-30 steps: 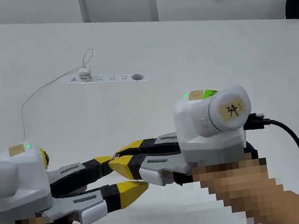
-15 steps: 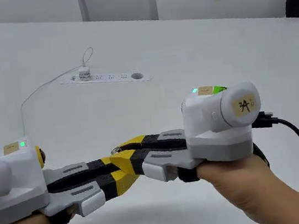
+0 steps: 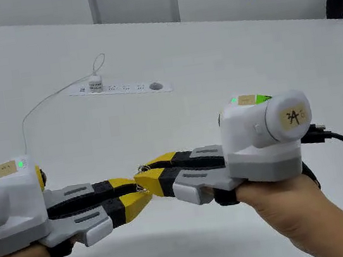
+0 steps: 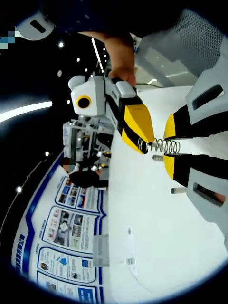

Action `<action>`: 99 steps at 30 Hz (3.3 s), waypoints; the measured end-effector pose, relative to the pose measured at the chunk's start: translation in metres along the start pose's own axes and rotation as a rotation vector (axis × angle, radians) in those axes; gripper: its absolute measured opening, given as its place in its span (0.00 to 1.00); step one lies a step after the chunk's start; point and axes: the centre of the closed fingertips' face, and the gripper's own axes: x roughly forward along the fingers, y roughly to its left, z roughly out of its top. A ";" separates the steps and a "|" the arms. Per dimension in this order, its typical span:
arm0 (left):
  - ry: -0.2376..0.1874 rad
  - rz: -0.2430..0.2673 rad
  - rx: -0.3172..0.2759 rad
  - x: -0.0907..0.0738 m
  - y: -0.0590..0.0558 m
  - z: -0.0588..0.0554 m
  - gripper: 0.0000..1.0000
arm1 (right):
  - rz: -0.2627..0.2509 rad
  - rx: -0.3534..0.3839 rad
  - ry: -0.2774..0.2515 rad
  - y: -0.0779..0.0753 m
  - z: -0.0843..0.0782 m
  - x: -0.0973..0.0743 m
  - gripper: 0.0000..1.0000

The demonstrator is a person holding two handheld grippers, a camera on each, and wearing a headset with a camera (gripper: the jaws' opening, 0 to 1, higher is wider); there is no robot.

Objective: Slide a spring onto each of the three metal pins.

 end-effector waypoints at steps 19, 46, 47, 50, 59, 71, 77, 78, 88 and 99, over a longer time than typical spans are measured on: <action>0.055 0.039 0.054 -0.006 0.005 -0.010 0.28 | -0.016 -0.062 0.015 -0.007 0.009 0.000 0.11; 0.061 0.171 0.034 -0.034 0.026 -0.016 0.56 | -0.103 -0.136 0.086 -0.051 0.011 0.031 0.11; 0.061 0.174 0.032 -0.035 0.026 -0.017 0.57 | -0.100 -0.136 0.088 -0.052 0.009 0.034 0.11; 0.059 0.179 0.028 -0.036 0.027 -0.017 0.59 | -0.100 -0.140 0.102 -0.055 0.004 0.039 0.11; 0.063 0.181 0.020 -0.036 0.028 -0.019 0.62 | -0.097 -0.132 0.129 -0.060 -0.007 0.048 0.11; 0.072 0.181 0.017 -0.036 0.029 -0.022 0.62 | -0.097 -0.123 0.140 -0.064 -0.014 0.051 0.11; 0.075 0.181 0.016 -0.037 0.029 -0.023 0.62 | -0.095 -0.117 0.150 -0.065 -0.021 0.052 0.11; 0.075 0.181 0.016 -0.037 0.029 -0.023 0.62 | -0.096 -0.117 0.151 -0.066 -0.022 0.053 0.11; 0.079 0.177 0.015 -0.036 0.029 -0.025 0.62 | -0.091 -0.116 0.192 -0.066 -0.037 0.059 0.12; 0.082 0.176 0.010 -0.036 0.029 -0.027 0.61 | -0.085 -0.100 0.243 -0.067 -0.055 0.064 0.12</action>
